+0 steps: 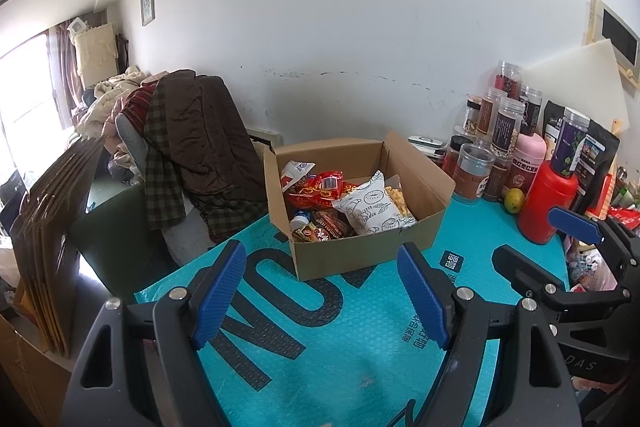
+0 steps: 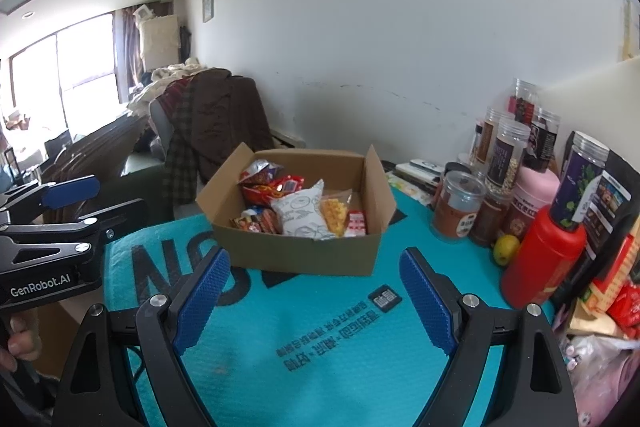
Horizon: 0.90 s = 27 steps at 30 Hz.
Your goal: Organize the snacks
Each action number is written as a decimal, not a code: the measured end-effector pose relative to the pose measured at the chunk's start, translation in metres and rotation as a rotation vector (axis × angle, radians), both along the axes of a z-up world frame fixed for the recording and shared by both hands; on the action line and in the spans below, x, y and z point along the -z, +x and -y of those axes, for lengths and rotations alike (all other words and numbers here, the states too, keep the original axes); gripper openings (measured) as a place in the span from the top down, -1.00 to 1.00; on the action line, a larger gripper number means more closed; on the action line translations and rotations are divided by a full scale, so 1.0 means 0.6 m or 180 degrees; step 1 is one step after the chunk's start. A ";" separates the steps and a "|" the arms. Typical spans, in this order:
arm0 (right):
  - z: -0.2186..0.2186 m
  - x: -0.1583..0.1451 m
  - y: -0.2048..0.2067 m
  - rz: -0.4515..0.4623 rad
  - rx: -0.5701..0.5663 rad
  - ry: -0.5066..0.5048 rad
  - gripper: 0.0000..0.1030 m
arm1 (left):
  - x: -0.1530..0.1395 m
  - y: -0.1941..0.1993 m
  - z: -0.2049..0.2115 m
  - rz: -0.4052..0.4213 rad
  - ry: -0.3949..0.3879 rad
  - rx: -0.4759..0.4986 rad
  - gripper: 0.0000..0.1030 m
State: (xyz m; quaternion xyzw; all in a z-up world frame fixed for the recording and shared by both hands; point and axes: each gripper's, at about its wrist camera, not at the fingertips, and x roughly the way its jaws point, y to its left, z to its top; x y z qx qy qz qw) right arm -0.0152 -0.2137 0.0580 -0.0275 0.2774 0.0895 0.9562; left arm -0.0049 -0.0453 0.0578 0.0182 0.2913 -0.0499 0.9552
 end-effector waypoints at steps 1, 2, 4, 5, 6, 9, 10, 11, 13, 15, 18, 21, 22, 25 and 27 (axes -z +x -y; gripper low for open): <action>0.001 0.001 0.000 -0.0005 0.0006 -0.0001 -0.70 | 0.001 0.001 0.001 -0.0007 0.0003 0.0002 -0.52; 0.001 0.002 0.001 -0.0017 0.0016 -0.0001 -0.70 | 0.003 0.001 0.002 -0.0025 -0.0003 0.0008 -0.52; 0.002 0.003 0.003 -0.0036 0.0029 -0.0010 -0.70 | 0.005 0.005 0.002 -0.0094 -0.0001 0.0030 -0.52; 0.003 0.004 0.003 -0.0046 0.0038 -0.0019 -0.70 | 0.006 0.006 0.003 -0.0111 0.0000 0.0047 -0.52; 0.004 0.004 0.002 -0.0051 0.0042 -0.0022 -0.70 | 0.006 0.006 0.003 -0.0113 0.0001 0.0053 -0.52; 0.006 0.008 0.001 -0.0068 0.0063 -0.0021 -0.70 | 0.007 0.006 0.004 -0.0105 0.0033 0.0023 -0.52; 0.007 0.009 0.001 -0.0077 0.0073 -0.0017 -0.70 | 0.007 0.006 0.004 -0.0109 0.0040 0.0018 -0.52; 0.008 0.011 0.001 -0.0088 0.0080 -0.0015 -0.70 | 0.007 0.007 0.004 -0.0115 0.0041 0.0019 -0.52; 0.008 0.013 0.001 -0.0105 0.0086 -0.0014 -0.70 | 0.008 0.008 0.004 -0.0131 0.0044 0.0025 -0.52; 0.009 0.015 0.001 -0.0117 0.0089 -0.0012 -0.70 | 0.009 0.008 0.004 -0.0139 0.0056 0.0023 -0.52; 0.009 0.017 0.000 -0.0132 0.0101 -0.0008 -0.70 | 0.010 0.010 0.007 -0.0156 0.0083 0.0021 -0.52; 0.011 0.020 0.001 -0.0145 0.0111 -0.0007 -0.70 | 0.011 0.009 0.007 -0.0163 0.0103 0.0015 -0.52; 0.011 0.020 0.001 -0.0150 0.0116 -0.0007 -0.70 | 0.011 0.009 0.007 -0.0167 0.0101 0.0019 -0.52; 0.012 0.022 0.001 -0.0162 0.0130 -0.0001 -0.70 | 0.012 0.008 0.007 -0.0164 0.0103 0.0031 -0.52; 0.013 0.022 0.001 -0.0169 0.0141 0.0003 -0.70 | 0.013 0.008 0.008 -0.0159 0.0115 0.0035 -0.52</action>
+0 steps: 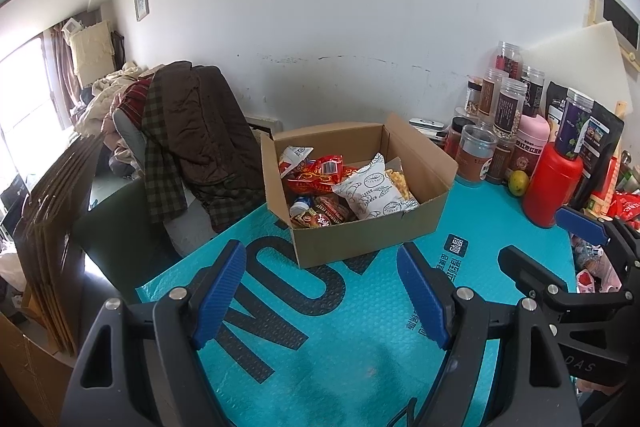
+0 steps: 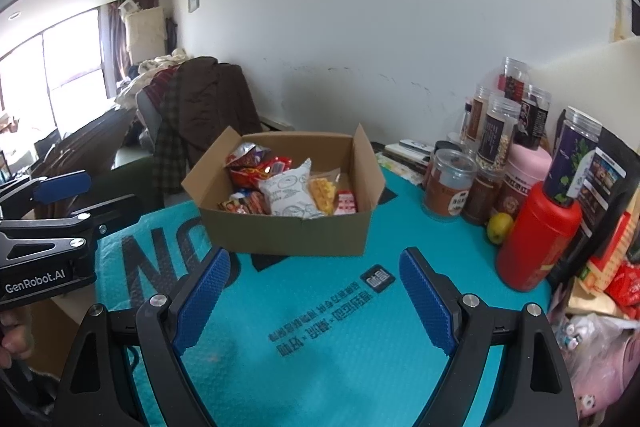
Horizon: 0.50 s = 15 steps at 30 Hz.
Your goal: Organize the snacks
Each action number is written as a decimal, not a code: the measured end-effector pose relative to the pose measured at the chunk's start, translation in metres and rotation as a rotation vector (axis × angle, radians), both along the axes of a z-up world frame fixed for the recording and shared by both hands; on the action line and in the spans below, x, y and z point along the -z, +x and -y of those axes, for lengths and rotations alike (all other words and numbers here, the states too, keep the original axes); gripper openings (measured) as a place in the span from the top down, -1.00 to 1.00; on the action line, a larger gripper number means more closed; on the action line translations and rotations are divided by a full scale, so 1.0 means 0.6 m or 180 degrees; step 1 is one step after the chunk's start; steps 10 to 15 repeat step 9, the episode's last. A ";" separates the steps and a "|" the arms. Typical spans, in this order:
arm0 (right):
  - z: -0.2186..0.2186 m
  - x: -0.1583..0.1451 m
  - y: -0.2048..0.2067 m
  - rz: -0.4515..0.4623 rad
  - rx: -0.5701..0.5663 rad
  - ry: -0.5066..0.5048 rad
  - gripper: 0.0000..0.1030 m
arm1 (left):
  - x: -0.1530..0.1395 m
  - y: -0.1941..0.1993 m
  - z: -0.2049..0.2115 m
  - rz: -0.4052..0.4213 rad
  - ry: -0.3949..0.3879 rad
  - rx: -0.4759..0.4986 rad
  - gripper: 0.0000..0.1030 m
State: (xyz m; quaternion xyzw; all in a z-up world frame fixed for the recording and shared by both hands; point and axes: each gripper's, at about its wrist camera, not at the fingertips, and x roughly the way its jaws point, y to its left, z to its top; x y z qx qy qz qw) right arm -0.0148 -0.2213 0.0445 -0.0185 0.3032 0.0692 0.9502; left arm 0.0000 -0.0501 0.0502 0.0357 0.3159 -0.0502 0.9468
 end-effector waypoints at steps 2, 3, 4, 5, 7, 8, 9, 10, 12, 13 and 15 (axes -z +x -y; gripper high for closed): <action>0.001 0.001 0.000 -0.0004 0.0016 0.0003 -0.70 | 0.000 0.000 0.001 -0.0003 0.0002 0.0001 -0.52; 0.001 0.002 0.000 -0.0010 0.0025 0.0003 -0.70 | 0.000 0.000 0.001 -0.0007 -0.0002 0.0005 -0.52; 0.001 0.002 0.000 -0.0018 0.0036 0.0001 -0.70 | 0.001 -0.001 0.000 -0.0010 -0.0012 0.0013 -0.52; 0.002 0.002 0.001 -0.0020 0.0039 -0.0001 -0.70 | 0.002 -0.001 -0.001 -0.0014 -0.0023 0.0023 -0.52; 0.002 0.003 0.001 -0.0023 0.0047 -0.0006 -0.70 | 0.003 -0.002 -0.002 -0.0028 -0.0032 0.0038 -0.52; 0.002 0.002 0.000 -0.0023 0.0054 -0.0007 -0.70 | 0.004 -0.002 -0.003 -0.0032 -0.0041 0.0043 -0.52; 0.002 0.002 0.000 -0.0024 0.0060 -0.0007 -0.70 | 0.004 -0.002 -0.004 -0.0037 -0.0055 0.0051 -0.52; 0.002 0.002 0.000 -0.0024 0.0060 -0.0007 -0.70 | 0.004 -0.002 -0.004 -0.0037 -0.0055 0.0051 -0.52; 0.002 0.002 0.000 -0.0024 0.0060 -0.0007 -0.70 | 0.004 -0.002 -0.004 -0.0037 -0.0055 0.0051 -0.52; 0.002 0.002 0.000 -0.0024 0.0060 -0.0007 -0.70 | 0.004 -0.002 -0.004 -0.0037 -0.0055 0.0051 -0.52; 0.002 0.002 0.000 -0.0024 0.0060 -0.0007 -0.70 | 0.004 -0.002 -0.004 -0.0037 -0.0055 0.0051 -0.52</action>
